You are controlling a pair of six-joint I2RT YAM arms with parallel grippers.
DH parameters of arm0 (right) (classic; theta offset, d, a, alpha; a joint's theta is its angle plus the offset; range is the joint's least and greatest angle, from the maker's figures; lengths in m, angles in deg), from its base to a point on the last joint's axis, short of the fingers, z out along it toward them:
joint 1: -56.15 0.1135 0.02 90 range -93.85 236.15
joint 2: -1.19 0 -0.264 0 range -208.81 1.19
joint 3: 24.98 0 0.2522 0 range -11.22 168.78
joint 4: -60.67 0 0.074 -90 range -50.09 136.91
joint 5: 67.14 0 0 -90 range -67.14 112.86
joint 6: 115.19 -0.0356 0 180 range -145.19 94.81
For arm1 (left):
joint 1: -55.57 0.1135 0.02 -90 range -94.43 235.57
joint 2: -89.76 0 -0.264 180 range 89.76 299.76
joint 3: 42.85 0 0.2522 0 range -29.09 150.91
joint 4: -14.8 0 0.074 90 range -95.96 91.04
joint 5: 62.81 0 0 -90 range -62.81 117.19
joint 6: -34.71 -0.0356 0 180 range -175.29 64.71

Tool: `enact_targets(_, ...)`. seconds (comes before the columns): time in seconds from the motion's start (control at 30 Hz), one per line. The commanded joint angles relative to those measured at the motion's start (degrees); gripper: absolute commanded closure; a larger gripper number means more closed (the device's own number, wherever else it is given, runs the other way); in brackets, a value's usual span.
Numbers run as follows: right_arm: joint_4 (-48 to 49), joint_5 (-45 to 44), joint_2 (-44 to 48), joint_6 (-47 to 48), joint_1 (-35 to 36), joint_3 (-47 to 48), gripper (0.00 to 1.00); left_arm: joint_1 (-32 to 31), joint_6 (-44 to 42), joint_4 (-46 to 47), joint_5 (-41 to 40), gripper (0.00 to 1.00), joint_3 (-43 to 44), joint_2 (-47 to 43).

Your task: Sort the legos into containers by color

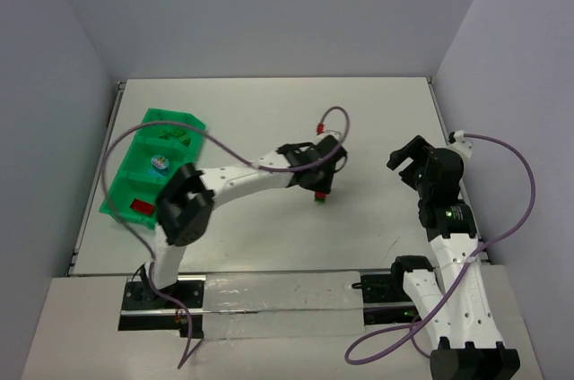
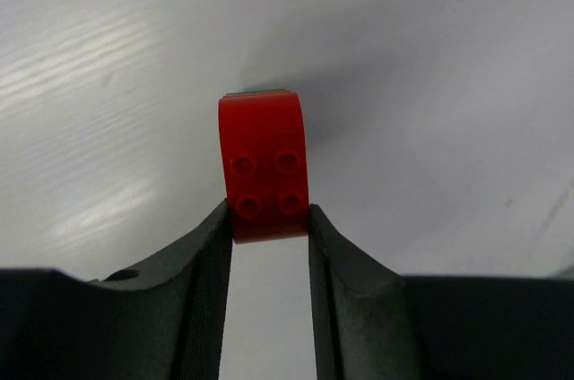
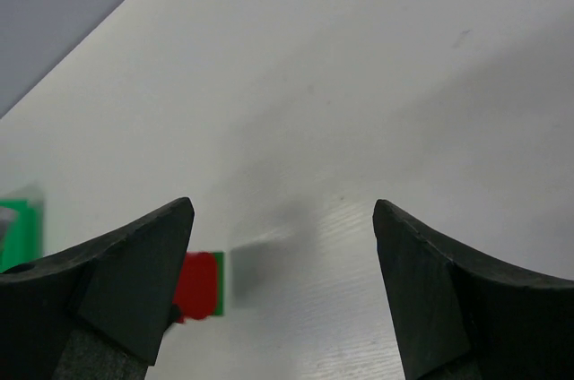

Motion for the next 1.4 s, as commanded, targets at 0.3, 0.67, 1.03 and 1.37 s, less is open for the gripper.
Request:
enact_targets(0.3,34.9,51.6,-1.4,-2.1,1.0,-9.9,0.14,19.7,1.1,31.3,40.5,1.00,-34.0,-45.0)
enact_targets(0.67,53.5,67.5,-5.1,-9.4,6.8,-10.7,0.12,22.3,6.5,44.3,52.5,1.00,-39.1,-48.4)
enact_targets(1.03,61.2,70.5,-12.7,-13.1,13.4,-7.2,0.08,22.3,8.1,47.3,55.0,1.00,-39.0,-49.2)
enact_targets(1.37,71.1,68.2,-17.6,-19.8,18.2,-5.8,0.10,22.3,8.8,49.2,56.1,1.00,-40.2,-49.5)
